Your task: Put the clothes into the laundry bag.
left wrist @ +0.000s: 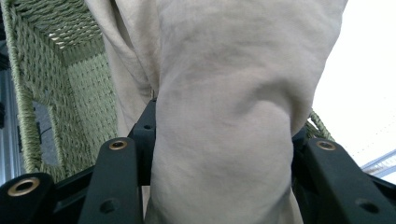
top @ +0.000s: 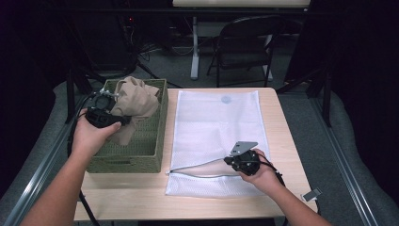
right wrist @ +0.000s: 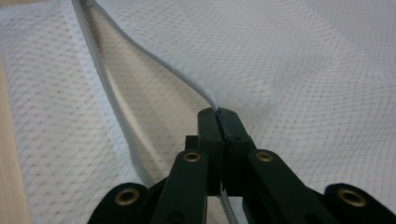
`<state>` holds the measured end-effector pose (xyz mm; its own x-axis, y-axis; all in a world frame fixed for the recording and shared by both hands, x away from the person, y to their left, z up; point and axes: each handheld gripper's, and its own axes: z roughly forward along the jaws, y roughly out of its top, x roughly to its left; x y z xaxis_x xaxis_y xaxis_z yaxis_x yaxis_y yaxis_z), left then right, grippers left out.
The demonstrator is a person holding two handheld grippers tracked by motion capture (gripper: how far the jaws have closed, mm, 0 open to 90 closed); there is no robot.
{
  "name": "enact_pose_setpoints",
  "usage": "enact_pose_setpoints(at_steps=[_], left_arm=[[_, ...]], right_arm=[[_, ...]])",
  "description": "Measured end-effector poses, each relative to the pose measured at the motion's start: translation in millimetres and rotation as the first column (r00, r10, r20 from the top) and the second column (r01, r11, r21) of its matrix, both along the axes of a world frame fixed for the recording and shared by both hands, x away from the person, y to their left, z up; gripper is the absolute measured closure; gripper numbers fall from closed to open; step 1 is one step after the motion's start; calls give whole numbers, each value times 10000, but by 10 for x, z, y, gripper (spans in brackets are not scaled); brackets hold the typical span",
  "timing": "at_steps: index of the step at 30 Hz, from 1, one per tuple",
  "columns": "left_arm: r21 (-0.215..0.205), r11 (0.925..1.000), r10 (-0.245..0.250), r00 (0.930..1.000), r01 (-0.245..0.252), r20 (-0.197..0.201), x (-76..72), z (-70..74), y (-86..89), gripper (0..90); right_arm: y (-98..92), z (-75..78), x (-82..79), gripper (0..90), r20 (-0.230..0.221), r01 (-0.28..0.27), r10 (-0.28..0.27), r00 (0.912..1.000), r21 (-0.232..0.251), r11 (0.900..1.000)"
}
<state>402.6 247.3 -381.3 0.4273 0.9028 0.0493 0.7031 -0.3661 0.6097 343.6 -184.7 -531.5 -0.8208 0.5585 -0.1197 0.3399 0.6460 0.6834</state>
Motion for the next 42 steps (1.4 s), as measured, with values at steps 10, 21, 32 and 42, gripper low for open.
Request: enact_pose_setpoints(at_steps=[10, 21, 32, 42], left_arm=[[-123, 9999, -53, 9999, 54, 95, -53, 33, 17, 506], [-226, 9997, -17, 9999, 19, 99, -74, 26, 35, 508], [-270, 9996, -59, 9999, 62, 105, -106, 30, 36, 510], [-458, 9987, -221, 9997, 228, 144, -164, 65, 27, 512]], right_arm=[[-18, 134, 157, 888, 22, 260, -262, 9997, 464, 9986], [33, 208, 359, 888, -156, 299, -293, 9994, 368, 9989], [102, 199, 595, 887, -426, 434, -425, 9982, 216, 9988], [107, 106, 772, 887, -769, 732, -701, 9946, 377, 9966]])
